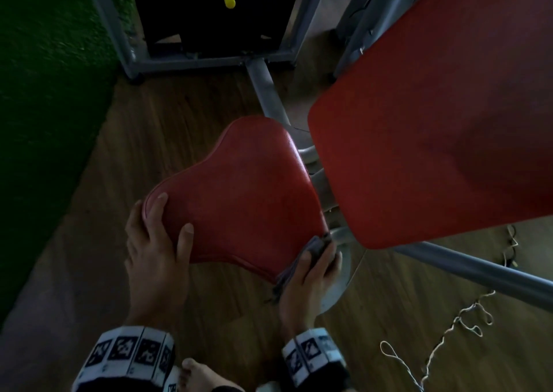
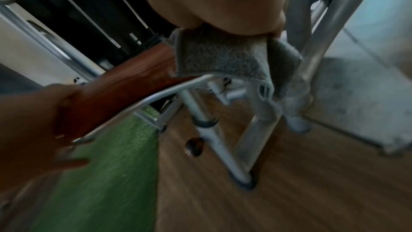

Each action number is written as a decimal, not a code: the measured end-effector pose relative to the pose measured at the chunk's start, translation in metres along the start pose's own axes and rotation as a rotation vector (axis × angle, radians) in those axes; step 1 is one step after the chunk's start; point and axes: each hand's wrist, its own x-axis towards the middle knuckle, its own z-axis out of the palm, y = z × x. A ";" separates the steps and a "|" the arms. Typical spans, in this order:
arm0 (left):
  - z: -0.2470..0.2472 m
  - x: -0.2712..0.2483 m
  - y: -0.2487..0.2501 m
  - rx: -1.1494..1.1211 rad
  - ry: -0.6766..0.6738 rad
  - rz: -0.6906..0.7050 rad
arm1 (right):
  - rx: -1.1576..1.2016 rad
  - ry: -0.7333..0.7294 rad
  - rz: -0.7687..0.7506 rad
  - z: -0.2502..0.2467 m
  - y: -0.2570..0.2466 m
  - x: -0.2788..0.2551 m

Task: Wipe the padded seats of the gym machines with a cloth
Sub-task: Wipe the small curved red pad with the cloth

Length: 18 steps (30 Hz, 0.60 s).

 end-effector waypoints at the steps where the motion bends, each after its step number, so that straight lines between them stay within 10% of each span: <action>1: 0.000 0.000 0.000 0.005 0.002 0.007 | -0.002 -0.001 0.013 0.004 -0.004 -0.014; 18: 0.001 -0.001 -0.001 -0.035 0.022 0.017 | 0.002 -0.043 -0.011 0.008 -0.014 -0.037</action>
